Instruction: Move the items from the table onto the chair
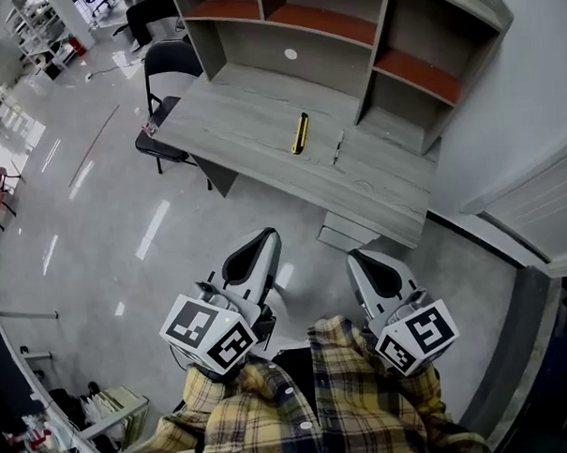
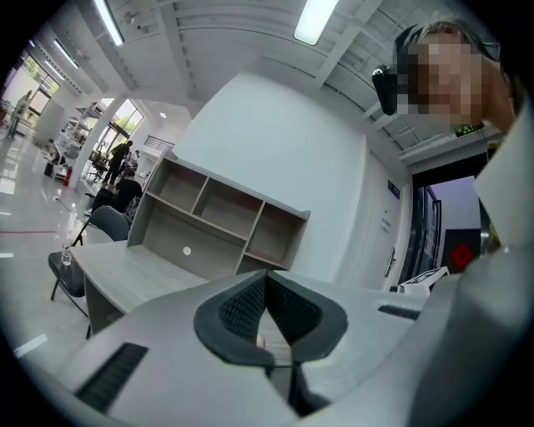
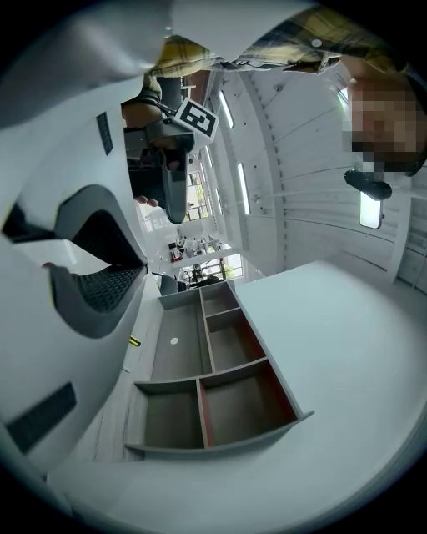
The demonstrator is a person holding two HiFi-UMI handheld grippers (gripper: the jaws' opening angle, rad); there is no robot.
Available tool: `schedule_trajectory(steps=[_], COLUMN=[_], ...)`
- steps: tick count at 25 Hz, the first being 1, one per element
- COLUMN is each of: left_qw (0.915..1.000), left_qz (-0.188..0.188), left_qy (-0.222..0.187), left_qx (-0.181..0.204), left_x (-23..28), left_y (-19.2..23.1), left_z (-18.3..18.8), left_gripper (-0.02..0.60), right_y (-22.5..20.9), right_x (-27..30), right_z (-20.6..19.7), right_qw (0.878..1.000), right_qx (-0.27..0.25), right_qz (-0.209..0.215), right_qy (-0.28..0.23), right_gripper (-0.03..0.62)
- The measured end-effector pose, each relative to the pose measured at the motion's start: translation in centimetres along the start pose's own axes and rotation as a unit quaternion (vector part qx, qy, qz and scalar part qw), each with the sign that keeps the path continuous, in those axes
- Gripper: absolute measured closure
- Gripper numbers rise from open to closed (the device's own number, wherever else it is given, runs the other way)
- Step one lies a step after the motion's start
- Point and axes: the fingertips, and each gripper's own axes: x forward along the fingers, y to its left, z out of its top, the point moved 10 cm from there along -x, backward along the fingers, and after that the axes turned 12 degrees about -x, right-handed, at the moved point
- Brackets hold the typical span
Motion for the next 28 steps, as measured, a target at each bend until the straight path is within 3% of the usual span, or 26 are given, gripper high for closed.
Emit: schedule_trajectory(steps=[7, 15, 21, 28], left_qw=[0.9995, 0.9924, 0.9828, 0.9738], left_qz=[-0.02, -0.073, -0.11, -0.131], left_qy=[0.025, 0.097, 0.147, 0.186], left_qx=[0.007, 0.022, 0.023, 0.002], left_x=[3.5, 7.9, 10.7, 14.2], left_y=[9.1, 18.7, 23.1, 24.8], left_z=[6.4, 13.5, 15.0, 14.3], left_gripper=[0.577, 0.577, 0.577, 0.577], right_y=[-0.4, -0.7, -0.8, -3.3], right_x=[10.6, 21.5, 26.2, 27.2], right_z=[1.1, 3.2, 3.3, 2.4], right_qw=[0.999, 0.992, 0.985, 0.975], right_qx=[0.013, 0.039, 0.048, 0.065], right_qz=[-0.029, -0.119, -0.159, -0.188], right_qy=[0.008, 0.019, 0.05, 0.095], right_gripper=[0.577, 0.577, 0.577, 0.577])
